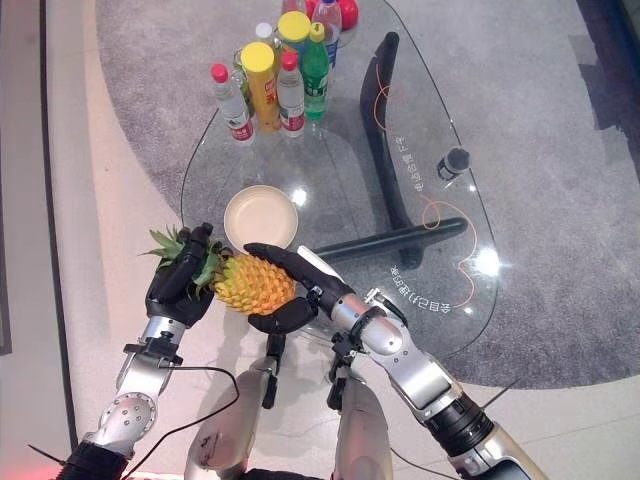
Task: Pick up the fruit to the plate
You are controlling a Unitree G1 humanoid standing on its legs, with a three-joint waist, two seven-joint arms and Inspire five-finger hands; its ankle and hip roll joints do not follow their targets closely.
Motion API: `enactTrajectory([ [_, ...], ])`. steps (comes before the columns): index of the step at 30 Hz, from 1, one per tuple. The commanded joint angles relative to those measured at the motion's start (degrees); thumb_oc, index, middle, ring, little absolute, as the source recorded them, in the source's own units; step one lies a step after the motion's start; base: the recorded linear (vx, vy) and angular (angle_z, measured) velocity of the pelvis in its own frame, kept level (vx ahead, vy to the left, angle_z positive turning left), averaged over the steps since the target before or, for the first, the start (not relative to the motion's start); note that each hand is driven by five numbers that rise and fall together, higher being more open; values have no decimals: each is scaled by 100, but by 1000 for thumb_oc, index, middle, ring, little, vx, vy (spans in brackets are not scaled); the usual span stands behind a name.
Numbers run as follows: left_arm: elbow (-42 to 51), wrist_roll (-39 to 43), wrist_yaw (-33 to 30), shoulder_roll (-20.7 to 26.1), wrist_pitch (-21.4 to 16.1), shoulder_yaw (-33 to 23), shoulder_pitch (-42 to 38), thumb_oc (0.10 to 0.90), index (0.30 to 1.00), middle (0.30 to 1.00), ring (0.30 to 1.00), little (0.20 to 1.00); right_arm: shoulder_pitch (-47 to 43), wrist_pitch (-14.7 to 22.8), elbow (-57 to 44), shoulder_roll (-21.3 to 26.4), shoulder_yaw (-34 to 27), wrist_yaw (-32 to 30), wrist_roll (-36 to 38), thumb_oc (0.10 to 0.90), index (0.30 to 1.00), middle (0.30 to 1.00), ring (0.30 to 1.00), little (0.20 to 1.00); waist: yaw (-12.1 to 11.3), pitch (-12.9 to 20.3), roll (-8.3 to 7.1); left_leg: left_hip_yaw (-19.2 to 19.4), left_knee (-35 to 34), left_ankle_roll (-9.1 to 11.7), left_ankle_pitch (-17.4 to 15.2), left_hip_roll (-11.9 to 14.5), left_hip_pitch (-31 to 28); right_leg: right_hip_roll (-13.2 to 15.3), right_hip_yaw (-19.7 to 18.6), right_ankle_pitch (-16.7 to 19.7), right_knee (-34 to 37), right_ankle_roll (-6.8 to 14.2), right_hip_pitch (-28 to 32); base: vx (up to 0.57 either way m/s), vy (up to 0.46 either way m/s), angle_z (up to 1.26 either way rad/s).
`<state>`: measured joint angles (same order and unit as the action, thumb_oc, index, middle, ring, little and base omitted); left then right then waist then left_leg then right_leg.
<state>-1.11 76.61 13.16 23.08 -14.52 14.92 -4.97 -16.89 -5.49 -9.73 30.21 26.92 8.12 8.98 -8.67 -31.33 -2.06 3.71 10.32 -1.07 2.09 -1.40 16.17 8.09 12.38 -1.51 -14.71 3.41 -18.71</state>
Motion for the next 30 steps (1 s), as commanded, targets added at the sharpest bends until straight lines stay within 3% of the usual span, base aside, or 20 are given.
enactTrajectory([
  [1, 1416, -547, 424, -110, -461, -111, -201, 100, 300, 300, 300, 200, -236, 687, -1021, -51, -636, -480, -12, 800, 900, 900, 900, 900, 139, 153, 40, 12, 749, -324, -752, -428, 58, -195, 50, 75, -401, 282, 285, 0, 0, 0],
  [8, 1269, -1420, 69, 32, -951, -367, -170, 100, 300, 300, 300, 200, 209, 851, -983, 85, -1095, -619, -74, 800, 900, 900, 900, 900, 233, 153, 41, 64, 810, -321, -798, -399, 129, -210, 20, 32, -487, 298, 188, 4, 1, -2],
  [15, 727, -2705, -862, 255, -1466, -508, -410, 100, 300, 300, 300, 200, 355, 872, -774, 191, -1221, -553, 66, 800, 900, 900, 900, 900, 339, 153, 47, 93, 876, -298, -816, -394, 168, -222, -67, -11, -575, 314, 104, 2, 3, -1],
  [22, 151, -3537, -1658, 385, -2111, -654, -931, 100, 300, 300, 300, 200, 201, 722, -403, 173, -1051, -514, 161, 800, 900, 900, 900, 900, 417, 153, 52, 135, 1036, -237, -854, -362, 272, -210, -123, -124, -679, 298, -3, 12, 17, -1],
  [30, -284, -4253, -2564, 655, -2377, -627, -1736, 100, 300, 300, 300, 200, -277, 363, -136, 144, -735, -660, 328, 800, 900, 900, 900, 900, 506, 153, 17, 193, 1141, -203, -868, -304, 553, -222, -199, -171, -845, 317, -360, -5, 12, -1],
])
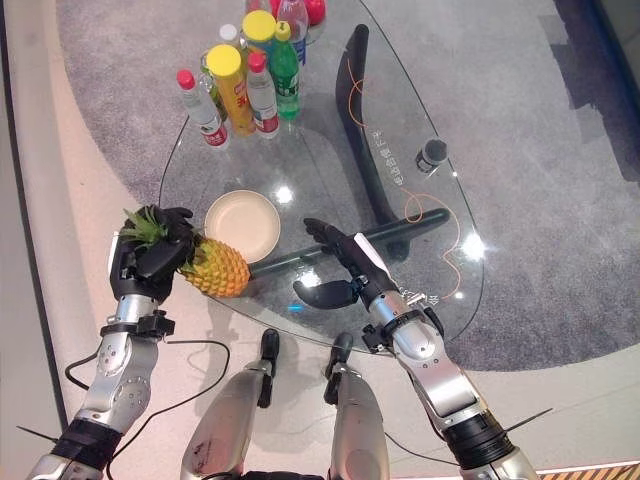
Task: Pick up the fruit to the plate
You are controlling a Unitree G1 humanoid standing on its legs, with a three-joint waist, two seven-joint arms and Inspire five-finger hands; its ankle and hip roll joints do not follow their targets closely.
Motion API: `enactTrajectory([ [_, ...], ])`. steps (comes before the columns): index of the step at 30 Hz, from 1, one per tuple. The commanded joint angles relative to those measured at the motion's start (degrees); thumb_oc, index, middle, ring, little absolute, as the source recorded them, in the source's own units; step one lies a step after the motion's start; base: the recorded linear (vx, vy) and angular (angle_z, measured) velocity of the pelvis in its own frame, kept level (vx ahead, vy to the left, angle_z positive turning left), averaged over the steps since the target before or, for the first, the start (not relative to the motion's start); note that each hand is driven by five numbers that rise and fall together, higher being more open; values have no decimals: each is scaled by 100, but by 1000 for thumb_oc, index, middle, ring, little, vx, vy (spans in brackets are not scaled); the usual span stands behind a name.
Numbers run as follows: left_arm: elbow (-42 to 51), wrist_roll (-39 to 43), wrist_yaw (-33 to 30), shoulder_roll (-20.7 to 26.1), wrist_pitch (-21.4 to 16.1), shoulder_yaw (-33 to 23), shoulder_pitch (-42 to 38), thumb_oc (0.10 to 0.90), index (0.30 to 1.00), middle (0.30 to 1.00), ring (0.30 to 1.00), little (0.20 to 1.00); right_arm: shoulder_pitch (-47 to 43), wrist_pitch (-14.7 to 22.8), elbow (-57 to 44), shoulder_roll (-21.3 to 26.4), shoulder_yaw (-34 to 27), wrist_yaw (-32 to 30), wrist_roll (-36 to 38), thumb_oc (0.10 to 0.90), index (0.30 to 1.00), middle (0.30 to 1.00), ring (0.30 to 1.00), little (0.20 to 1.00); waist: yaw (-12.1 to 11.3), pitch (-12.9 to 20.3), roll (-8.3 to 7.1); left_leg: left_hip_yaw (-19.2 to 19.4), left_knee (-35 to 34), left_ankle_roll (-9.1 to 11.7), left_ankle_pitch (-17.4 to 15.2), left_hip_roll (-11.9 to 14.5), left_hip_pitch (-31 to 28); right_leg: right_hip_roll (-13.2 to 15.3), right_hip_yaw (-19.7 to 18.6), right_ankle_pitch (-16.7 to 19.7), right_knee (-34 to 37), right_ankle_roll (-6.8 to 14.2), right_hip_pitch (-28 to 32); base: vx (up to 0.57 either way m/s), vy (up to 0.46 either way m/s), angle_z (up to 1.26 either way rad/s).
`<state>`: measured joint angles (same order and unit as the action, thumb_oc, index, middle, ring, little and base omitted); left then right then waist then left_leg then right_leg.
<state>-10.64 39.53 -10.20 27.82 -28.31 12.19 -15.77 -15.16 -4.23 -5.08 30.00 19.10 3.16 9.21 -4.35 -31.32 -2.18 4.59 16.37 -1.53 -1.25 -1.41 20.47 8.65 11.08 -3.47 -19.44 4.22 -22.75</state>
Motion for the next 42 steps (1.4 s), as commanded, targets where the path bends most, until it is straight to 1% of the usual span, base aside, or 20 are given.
enactTrajectory([
  [1, 623, -624, -345, 204, -1040, -346, -743, 100, 300, 300, 300, 200, -501, 197, -576, 162, 80, -170, 334, 800, 900, 900, 900, 900, 87, 152, 24, 119, 564, -155, -541, -292, 177, -278, -79, 21, -395, 237, -13, -18, 35, -7],
  [6, 365, -1008, -969, 272, -1119, -316, -1221, 100, 300, 300, 300, 200, -808, 35, -389, 96, 283, -75, 578, 800, 900, 900, 900, 900, 136, 152, -27, 174, 689, -130, -570, -242, 466, -292, -93, 27, -476, 248, -294, -28, 24, -4],
  [7, 227, -1226, -1198, 294, -1180, -306, -1402, 100, 300, 300, 300, 200, -958, -94, -303, 28, 414, 61, 731, 800, 900, 900, 900, 900, 148, 152, -53, 195, 742, -112, -581, -226, 598, -299, -102, 39, -497, 251, -416, -40, 16, -2],
  [8, 212, -1268, -1247, 295, -1189, -300, -1428, 100, 300, 300, 300, 200, -983, -115, -293, 20, 430, 77, 747, 800, 900, 900, 900, 900, 149, 152, -57, 197, 755, -110, -585, -224, 621, -299, -103, 40, -504, 251, -438, -44, 17, -2],
  [9, 107, -1492, -1451, 320, -1241, -295, -1593, 100, 300, 300, 300, 200, -1115, -269, -253, -32, 538, 122, 856, 800, 900, 900, 900, 900, 156, 152, -74, 203, 773, -103, -591, -207, 697, -302, -103, 53, -520, 252, -528, 0, 0, 0],
  [11, 8, -1775, -1728, 342, -1326, -263, -1788, 100, 300, 300, 300, 200, -1269, -429, -181, -88, 667, 155, 1035, 800, 900, 900, 900, 900, 162, 152, -92, 212, 794, -95, -594, -201, 807, -309, -104, 62, -529, 251, -634, -36, 20, 0],
  [12, -59, -1941, -1869, 378, -1409, -255, -1887, 100, 300, 300, 300, 200, -1327, -515, -121, -102, 731, 178, 1126, 800, 900, 900, 900, 900, 169, 152, -102, 222, 808, -90, -599, -195, 865, -311, -104, 69, -538, 250, -696, -60, 52, 2],
  [13, -244, -2229, -2145, 419, -1587, -222, -2156, 100, 300, 300, 300, 200, -1479, -619, 53, -117, 871, 205, 1195, 800, 900, 900, 900, 900, 193, 152, -113, 253, 838, -82, -602, -174, 1011, -324, -109, 83, -562, 245, -851, -45, 61, 1],
  [15, -376, -2447, -2331, 425, -1682, -204, -2315, 100, 300, 300, 300, 200, -1578, -665, 203, -123, 948, 232, 1283, 800, 900, 900, 900, 900, 199, 152, -119, 272, 885, -67, -642, -160, 1081, -326, -110, 57, -592, 245, -914, -24, 64, 0],
  [19, -680, -3029, -2935, 501, -1651, -120, -2878, 100, 300, 300, 300, 200, -1913, -784, 556, -135, 1097, 315, 1475, 800, 900, 900, 900, 900, 231, 152, -155, 313, 928, -37, -640, -140, 1356, -348, -94, 101, -635, 247, -1217, -33, 59, 1],
  [21, -801, -3156, -3112, 520, -1593, -87, -3092, 100, 300, 300, 300, 200, -2054, -797, 663, -137, 1121, 326, 1524, 800, 900, 900, 900, 900, 251, 152, -177, 332, 916, -19, -587, -138, 1503, -346, -67, 162, -620, 241, -1367, -39, 40, 0],
  [22, -950, -3292, -3220, 495, -1611, -44, -3211, 100, 300, 300, 300, 200, -2131, -797, 754, -162, 1165, 307, 1566, 800, 900, 900, 900, 900, 261, 152, -184, 349, 947, -10, -625, -131, 1564, -350, -50, 143, -651, 245, -1441, -18, 41, -2],
  [25, -1248, -3595, -3426, 445, -1660, 46, -3477, 100, 300, 300, 300, 200, -2321, -797, 932, -213, 1221, 280, 1644, 800, 900, 900, 900, 900, 299, 152, -210, 367, 974, 4, -609, -158, 1800, -365, -35, 226, -641, 227, -1701, -25, 48, -1],
  [28, -1473, -3723, -3602, 380, -1756, 112, -3652, 100, 300, 300, 300, 200, -2466, -799, 1063, -220, 1260, 257, 1680, 800, 900, 900, 900, 900, 341, 152, -223, 377, 969, 13, -580, -193, 1998, -400, -42, 304, -626, 209, -1936, -24, 64, -1],
  [31, -1670, -3595, -3665, 299, -1914, 123, -3761, 100, 300, 300, 300, 200, -2541, -773, 1192, -237, 1277, 293, 1671, 800, 900, 900, 900, 900, 391, 152, -241, 392, 979, 20, -561, -223, 2169, -449, -69, 358, -614, 180, -2131, -12, 63, -2],
  [32, -1759, -3545, -3737, 254, -2058, 115, -3799, 100, 300, 300, 300, 200, -2593, -750, 1258, -236, 1303, 292, 1704, 800, 900, 900, 900, 900, 414, 152, -247, 402, 970, 22, -540, -242, 2266, -473, -68, 391, -601, 168, -2245, -18, 65, -1],
  [34, -1886, -3646, -3913, 210, -2204, 109, -3900, 100, 300, 300, 300, 200, -2669, -725, 1358, -221, 1302, 333, 1731, 800, 900, 900, 900, 900, 452, 152, -260, 418, 961, 42, -489, -265, 2431, -505, -58, 438, -562, 140, -2397, -34, 69, -1],
  [37, -2010, -3664, -4093, 122, -2254, 120, -4014, 100, 300, 300, 300, 200, -2747, -713, 1461, -249, 1294, 329, 1798, 800, 900, 900, 900, 900, 497, 152, -271, 412, 933, 83, -426, -302, 2607, -564, -74, 498, -496, 110, -2565, -25, 52, -5],
  [42, -2261, -3476, -4035, -32, -2349, 63, -4153, 100, 300, 300, 300, 200, -2802, -617, 1600, -311, 1318, 308, 1722, 800, 900, 900, 900, 900, 549, 152, -324, 390, 891, 91, -341, -374, 2849, -656, -79, 590, -439, 83, -2810, -10, 19, -3],
])
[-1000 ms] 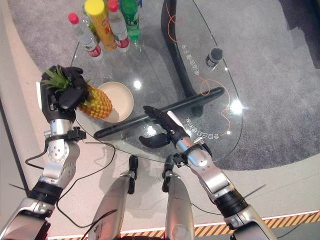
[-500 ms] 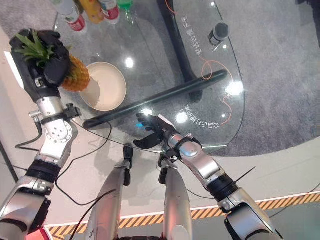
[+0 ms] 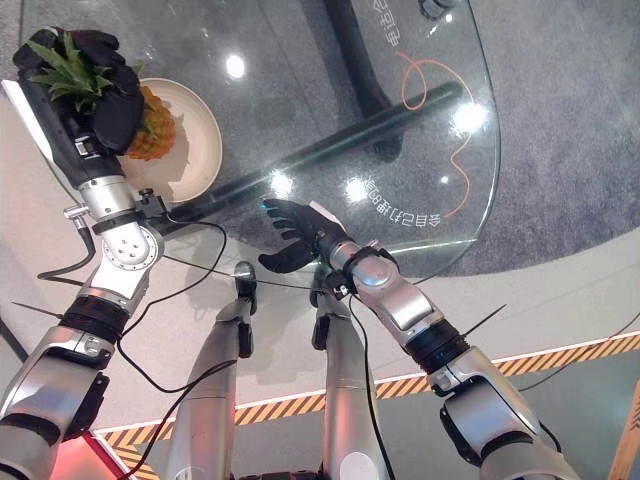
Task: Pick up the fruit to the plate
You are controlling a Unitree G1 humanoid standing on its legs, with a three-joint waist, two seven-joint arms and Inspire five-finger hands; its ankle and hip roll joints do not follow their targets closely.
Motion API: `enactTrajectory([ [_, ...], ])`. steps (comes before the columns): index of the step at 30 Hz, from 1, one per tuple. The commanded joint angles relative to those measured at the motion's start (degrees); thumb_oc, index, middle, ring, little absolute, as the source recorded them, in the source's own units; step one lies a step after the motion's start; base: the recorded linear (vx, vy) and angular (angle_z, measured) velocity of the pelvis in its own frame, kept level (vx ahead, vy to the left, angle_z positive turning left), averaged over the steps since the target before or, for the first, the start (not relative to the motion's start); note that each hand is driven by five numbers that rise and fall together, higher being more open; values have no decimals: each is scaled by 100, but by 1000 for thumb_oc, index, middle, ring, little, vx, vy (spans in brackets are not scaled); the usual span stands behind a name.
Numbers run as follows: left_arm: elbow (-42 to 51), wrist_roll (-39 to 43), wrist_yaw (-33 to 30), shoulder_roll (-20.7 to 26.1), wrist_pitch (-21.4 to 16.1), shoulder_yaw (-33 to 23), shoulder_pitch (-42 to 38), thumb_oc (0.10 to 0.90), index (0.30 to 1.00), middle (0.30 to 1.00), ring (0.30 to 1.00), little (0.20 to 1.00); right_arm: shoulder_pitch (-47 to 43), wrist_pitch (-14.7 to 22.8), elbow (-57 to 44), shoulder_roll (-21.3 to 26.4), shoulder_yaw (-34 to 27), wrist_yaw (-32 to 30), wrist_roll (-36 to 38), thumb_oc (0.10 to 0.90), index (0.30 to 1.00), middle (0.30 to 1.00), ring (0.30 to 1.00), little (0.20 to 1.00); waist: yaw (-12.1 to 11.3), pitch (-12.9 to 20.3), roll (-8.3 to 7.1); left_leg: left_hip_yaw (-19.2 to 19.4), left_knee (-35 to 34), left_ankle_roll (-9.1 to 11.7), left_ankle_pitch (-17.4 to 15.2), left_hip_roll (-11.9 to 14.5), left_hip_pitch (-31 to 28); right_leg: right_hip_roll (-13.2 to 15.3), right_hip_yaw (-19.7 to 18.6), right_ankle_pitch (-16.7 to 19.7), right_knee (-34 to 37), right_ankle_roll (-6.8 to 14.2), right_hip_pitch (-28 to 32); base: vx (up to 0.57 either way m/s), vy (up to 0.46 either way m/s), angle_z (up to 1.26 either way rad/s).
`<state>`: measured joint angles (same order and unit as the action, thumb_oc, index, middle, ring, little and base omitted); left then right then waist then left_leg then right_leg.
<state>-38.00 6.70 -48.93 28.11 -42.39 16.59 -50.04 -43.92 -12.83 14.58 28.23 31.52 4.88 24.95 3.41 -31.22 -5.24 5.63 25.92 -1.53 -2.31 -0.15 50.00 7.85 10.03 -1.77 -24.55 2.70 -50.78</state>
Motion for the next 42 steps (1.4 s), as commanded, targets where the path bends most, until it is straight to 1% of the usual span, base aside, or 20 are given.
enactTrajectory([
  [1, 399, -147, -151, -87, -952, -388, -730, 100, 300, 300, 300, 200, 53, 294, -316, -138, 75, 139, 129, 800, 900, 900, 900, 900, -225, 142, -28, 277, -81, 95, -203, -517, -46, -592, 38, 436, 97, 227, -44, 0, 0, 0],
  [6, 116, -394, -245, -170, -923, -390, -727, 100, 300, 300, 300, 200, 43, 485, -204, -188, 41, 205, 57, 800, 900, 900, 900, 900, -213, 142, -61, 231, -135, 116, -133, -591, 43, -650, 49, 482, 166, 213, -101, 0, 0, 0],
  [9, -62, -357, -249, -149, -935, -363, -756, 100, 300, 300, 300, 200, 30, 535, -174, -175, 23, 256, 45, 800, 900, 900, 900, 900, -204, 142, -74, 225, -149, 124, -91, -596, 74, -651, 70, 503, 172, 215, -117, 0, 0, 0],
  [12, -271, -197, -127, -103, -927, -277, -824, 100, 300, 300, 300, 200, -7, 566, -122, -176, 30, 275, 44, 800, 900, 900, 900, 900, -191, 142, -89, 222, -181, 157, -42, -586, 91, -633, 103, 539, 209, 220, -120, 0, 0, 0],
  [16, -390, -113, -150, -95, -914, -216, -806, 100, 300, 300, 300, 200, 17, 662, -122, -154, 49, 305, -14, 800, 900, 900, 900, 900, -183, 142, -68, 219, -214, 173, 3, -567, 122, -624, 112, 560, 178, 223, -181, -15, 1, 3],
  [21, -500, -136, -137, -129, -977, -215, -732, 100, 300, 300, 300, 200, 26, 659, -151, -166, 32, 322, -62, 800, 900, 900, 900, 900, -186, 142, -43, 222, -237, 188, 26, -560, 107, -603, 121, 558, 159, 229, -185, 0, 0, 0],
  [22, -506, -176, -177, -139, -991, -202, -720, 116, 314, 314, 314, 216, 36, 643, -180, -162, 32, 317, -81, 800, 900, 900, 900, 900, -186, 142, -36, 220, -236, 192, 30, -559, 109, -597, 121, 559, 152, 228, -193, 0, 0, 0],
  [23, -498, -201, -219, -148, -978, -190, -708, 160, 352, 352, 352, 260, 54, 637, -196, -162, 25, 313, -108, 800, 900, 900, 900, 900, -188, 142, -26, 215, -241, 194, 34, -559, 105, -588, 123, 558, 146, 230, -195, 0, 0, 0],
  [24, -500, -210, -243, -151, -974, -178, -699, 169, 359, 359, 359, 269, 69, 648, -198, -152, 19, 318, -117, 800, 900, 900, 900, 900, -187, 142, -23, 213, -247, 192, 37, -556, 97, -581, 125, 560, 138, 234, -196, 0, 0, 0],
  [26, -481, -135, -197, -158, -940, -177, -684, 300, 472, 472, 472, 400, 75, 606, -235, -147, -12, 317, -129, 800, 900, 900, 900, 900, -193, 142, -13, 207, -250, 197, 41, -550, 83, -569, 128, 550, 114, 240, -190, 0, 0, 0],
  [27, -476, -117, -177, -159, -932, -175, -682, 328, 495, 495, 495, 428, 79, 603, -241, -149, -15, 316, -135, 800, 900, 900, 900, 900, -193, 142, -11, 206, -253, 197, 42, -551, 80, -569, 127, 549, 112, 240, -189, 0, 0, 0],
  [28, -472, -10, -66, -155, -929, -168, -674, 372, 533, 533, 533, 472, 83, 594, -250, -149, -22, 321, -144, 800, 900, 900, 900, 900, -194, 142, -6, 206, -260, 198, 46, -546, 64, -568, 125, 544, 104, 241, -180, 0, 0, 0],
  [29, -470, 57, 11, -162, -924, -164, -669, 372, 533, 533, 533, 472, 93, 590, -256, -159, -29, 327, -163, 800, 900, 900, 900, 900, -195, 142, -3, 204, -263, 195, 47, -539, 60, -563, 126, 541, 96, 241, -179, 0, 0, 0],
  [30, -451, 122, 94, -173, -903, -163, -655, 498, 641, 641, 641, 598, 110, 591, -268, -171, -36, 331, -187, 800, 900, 900, 900, 900, -197, 142, -1, 201, -262, 195, 46, -532, 56, -558, 124, 539, 84, 243, -182, 0, 0, 0],
  [31, -436, 187, 155, -180, -875, -159, -644, 800, 900, 900, 900, 900, 127, 592, -283, -176, -44, 336, -204, 800, 900, 900, 900, 900, -194, 142, 0, 199, -272, 190, 46, -526, 38, -561, 118, 538, 75, 246, -179, 0, 0, 0],
  [34, -412, 279, 157, -195, -803, -157, -630, 800, 900, 900, 900, 900, 152, 575, -332, -187, -53, 336, -224, 800, 900, 900, 900, 900, -190, 142, 8, 198, -289, 180, 47, -511, 8, -561, 107, 531, 42, 254, -182, 0, 0, 0],
  [36, -419, 347, 163, -200, -823, -178, -554, 800, 900, 900, 900, 900, 192, 580, -356, -193, -71, 384, -263, 800, 900, 900, 900, 900, -188, 142, 11, 207, -294, 175, 43, -488, -39, -554, 110, 518, 26, 255, -146, -16, -16, 0],
  [42, -416, 718, 418, -173, -750, -209, -437, 800, 900, 900, 900, 900, 248, 584, -446, -195, -98, 414, -292, 800, 900, 900, 900, 900, -202, 142, 24, 197, -373, 194, 52, -436, -224, -517, 131, 497, 77, 264, 21, -27, -39, 0],
])
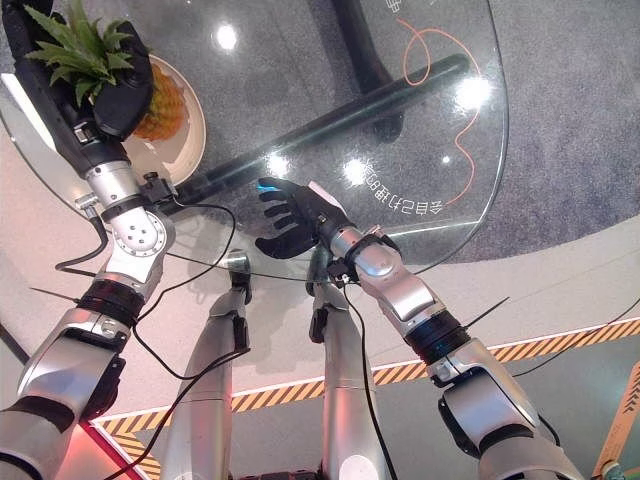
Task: Pick up the fruit to the plate
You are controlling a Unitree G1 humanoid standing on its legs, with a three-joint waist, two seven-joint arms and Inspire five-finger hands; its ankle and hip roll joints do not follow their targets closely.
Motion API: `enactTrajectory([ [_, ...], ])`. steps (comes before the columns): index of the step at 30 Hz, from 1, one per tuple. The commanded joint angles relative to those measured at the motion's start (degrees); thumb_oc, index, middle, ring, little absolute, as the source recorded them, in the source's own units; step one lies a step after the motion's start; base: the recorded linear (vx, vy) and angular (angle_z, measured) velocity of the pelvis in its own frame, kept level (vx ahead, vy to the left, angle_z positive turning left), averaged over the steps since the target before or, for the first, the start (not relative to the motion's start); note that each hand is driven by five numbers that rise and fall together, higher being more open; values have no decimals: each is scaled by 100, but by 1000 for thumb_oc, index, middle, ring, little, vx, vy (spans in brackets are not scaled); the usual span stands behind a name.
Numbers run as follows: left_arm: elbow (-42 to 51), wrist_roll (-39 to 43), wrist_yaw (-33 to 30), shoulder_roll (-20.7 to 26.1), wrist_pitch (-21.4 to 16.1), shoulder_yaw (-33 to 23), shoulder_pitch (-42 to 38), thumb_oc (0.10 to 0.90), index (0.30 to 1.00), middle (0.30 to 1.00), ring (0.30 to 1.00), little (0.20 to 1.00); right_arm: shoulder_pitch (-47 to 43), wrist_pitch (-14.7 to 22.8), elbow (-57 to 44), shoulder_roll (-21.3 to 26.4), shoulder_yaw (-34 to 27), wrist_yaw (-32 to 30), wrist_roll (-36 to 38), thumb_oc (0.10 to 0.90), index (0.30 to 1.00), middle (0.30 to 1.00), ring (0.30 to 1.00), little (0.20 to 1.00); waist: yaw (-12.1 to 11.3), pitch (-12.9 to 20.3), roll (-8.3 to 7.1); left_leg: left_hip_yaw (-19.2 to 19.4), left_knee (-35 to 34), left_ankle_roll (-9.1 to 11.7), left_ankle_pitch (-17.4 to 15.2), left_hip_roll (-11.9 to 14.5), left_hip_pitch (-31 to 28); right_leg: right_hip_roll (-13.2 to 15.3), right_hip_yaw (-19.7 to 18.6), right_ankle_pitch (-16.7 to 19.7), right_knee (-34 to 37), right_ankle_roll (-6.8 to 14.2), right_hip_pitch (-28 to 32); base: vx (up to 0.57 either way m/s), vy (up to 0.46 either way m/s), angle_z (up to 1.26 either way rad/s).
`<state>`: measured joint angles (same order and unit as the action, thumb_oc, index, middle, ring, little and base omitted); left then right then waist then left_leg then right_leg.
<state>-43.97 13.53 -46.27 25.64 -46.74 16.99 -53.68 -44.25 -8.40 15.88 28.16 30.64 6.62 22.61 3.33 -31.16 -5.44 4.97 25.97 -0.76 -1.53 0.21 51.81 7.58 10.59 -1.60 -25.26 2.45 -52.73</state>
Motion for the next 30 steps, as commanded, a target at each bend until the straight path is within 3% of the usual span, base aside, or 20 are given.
enactTrajectory([
  [1, 180, 51, 181, 81, -307, -259, -40, 800, 900, 900, 900, 900, 297, 130, -598, -194, -25, 244, -69, 800, 900, 900, 900, 900, -198, 137, 47, 258, -391, 119, -26, -464, -439, -483, 76, 473, 152, 293, 248, -25, -71, 1],
  [22, 454, 1005, 1035, 137, 32, -448, 880, 800, 900, 900, 900, 900, 885, 87, -1088, -210, -263, 271, -395, 800, 900, 900, 900, 900, -278, 137, 212, 266, -648, 119, -48, -342, -1234, -382, 111, 223, 212, 267, 963, -13, -56, -2],
  [30, 659, 1901, 1839, 91, 149, -632, 1427, 800, 900, 900, 900, 900, 1199, 44, -1366, -285, -376, 289, -554, 800, 900, 900, 900, 900, -331, 137, 287, 270, -738, 104, -70, -309, -1622, -353, 138, 106, 184, 262, 1302, 4, -62, -3],
])
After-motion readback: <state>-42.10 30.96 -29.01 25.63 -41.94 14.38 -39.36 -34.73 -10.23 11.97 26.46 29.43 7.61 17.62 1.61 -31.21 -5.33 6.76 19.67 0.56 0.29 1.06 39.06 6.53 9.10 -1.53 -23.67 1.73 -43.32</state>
